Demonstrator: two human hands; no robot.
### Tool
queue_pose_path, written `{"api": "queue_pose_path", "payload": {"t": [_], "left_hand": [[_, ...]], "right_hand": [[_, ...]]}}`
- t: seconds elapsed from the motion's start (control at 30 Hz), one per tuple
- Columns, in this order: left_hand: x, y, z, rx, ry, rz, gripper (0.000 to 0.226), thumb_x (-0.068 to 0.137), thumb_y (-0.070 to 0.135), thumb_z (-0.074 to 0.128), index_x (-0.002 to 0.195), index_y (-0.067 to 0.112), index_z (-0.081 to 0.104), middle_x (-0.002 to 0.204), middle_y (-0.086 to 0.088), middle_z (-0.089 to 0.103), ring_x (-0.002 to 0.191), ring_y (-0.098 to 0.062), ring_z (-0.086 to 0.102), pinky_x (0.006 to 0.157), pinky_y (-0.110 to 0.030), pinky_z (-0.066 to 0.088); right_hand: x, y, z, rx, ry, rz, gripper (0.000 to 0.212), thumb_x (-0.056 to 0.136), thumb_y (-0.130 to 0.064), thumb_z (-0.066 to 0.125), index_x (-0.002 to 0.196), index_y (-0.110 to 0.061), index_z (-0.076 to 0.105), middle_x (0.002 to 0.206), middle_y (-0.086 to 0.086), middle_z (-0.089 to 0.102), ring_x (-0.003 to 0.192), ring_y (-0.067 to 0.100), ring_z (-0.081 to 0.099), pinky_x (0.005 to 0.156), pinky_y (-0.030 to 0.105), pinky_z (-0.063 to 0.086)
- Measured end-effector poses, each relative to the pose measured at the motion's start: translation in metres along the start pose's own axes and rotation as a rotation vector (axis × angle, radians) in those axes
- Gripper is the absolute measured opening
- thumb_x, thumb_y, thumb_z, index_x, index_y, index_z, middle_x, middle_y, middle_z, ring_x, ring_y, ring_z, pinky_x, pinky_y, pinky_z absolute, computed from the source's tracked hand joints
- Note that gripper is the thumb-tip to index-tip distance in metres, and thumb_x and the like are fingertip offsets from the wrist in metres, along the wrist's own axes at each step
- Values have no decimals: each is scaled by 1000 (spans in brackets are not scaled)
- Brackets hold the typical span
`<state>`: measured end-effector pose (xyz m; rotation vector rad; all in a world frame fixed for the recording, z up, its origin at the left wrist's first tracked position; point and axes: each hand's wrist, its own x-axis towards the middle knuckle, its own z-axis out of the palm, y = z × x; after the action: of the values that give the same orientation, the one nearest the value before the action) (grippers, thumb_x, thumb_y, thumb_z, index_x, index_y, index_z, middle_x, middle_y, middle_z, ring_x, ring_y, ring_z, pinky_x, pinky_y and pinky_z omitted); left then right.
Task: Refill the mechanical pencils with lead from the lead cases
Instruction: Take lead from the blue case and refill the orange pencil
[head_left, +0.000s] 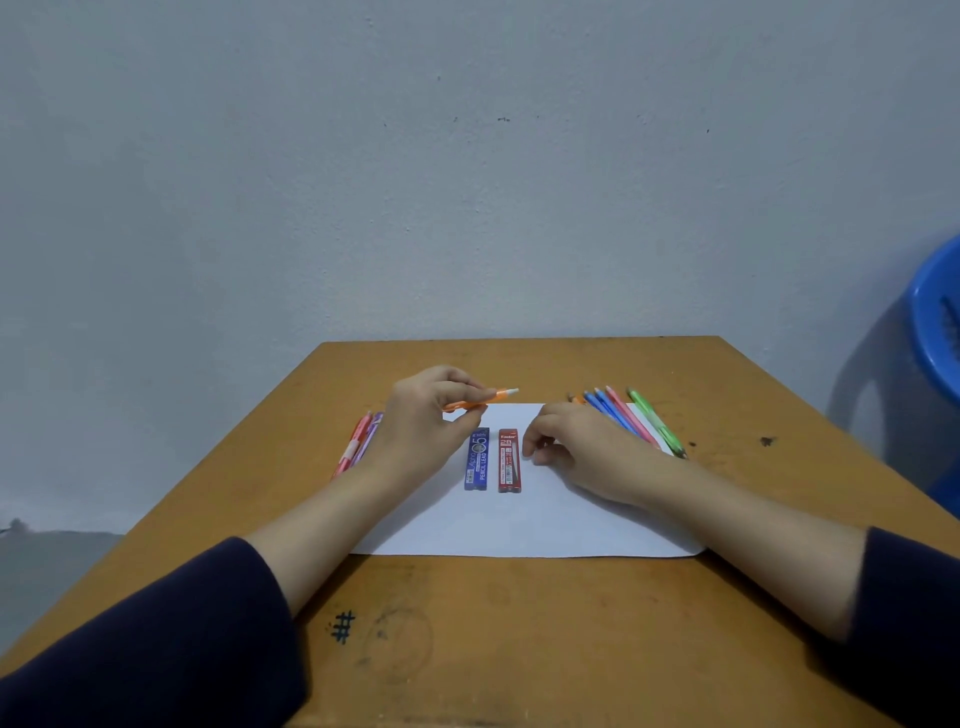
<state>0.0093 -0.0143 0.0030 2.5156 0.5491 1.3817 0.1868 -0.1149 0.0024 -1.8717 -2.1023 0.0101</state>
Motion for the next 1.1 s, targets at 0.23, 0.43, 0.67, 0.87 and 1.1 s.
{"api": "queue_pose_path", "payload": {"t": [0.23,0.43,0.67,0.87,1.1], "left_hand": [[-1,1,0,-2,-2,9,21,75,0,76,93,11,77,89,-1,70,78,-10,62,70,-13,48],[-1,1,0,5,-11,17,21,75,0,76,94,10,77,89,-2,70,78,-9,62,71,-7,47],[-1,3,0,5,-5,29,21,75,-1,76,93,10,77,89,-1,70,78,-9,62,71,-7,47],[-2,3,2,-10,-15,54,19,75,2,76,92,11,77,88,0,70,77,-8,62,69,-15,50],[-4,8,4,-31,-39,101,19,76,1,75,93,11,77,88,-1,70,80,-7,60,70,-16,50]], "right_hand": [[-1,-2,-2,182,-6,119,13,91,-17,62,100,-18,70,98,-9,56,94,11,55,83,22,43],[0,-1,-3,209,-28,162,22,89,-25,65,110,-23,70,100,-9,55,96,8,52,81,22,41],[-2,2,-4,340,101,179,27,85,-28,70,112,-23,69,93,-10,68,75,-11,54,70,3,34],[-1,2,-9,445,368,215,22,85,-18,69,107,-22,72,77,-18,62,65,-18,50,60,8,37],[-2,2,-7,480,500,191,13,82,-19,73,95,-22,75,72,-21,61,61,-11,50,58,10,34]]}}
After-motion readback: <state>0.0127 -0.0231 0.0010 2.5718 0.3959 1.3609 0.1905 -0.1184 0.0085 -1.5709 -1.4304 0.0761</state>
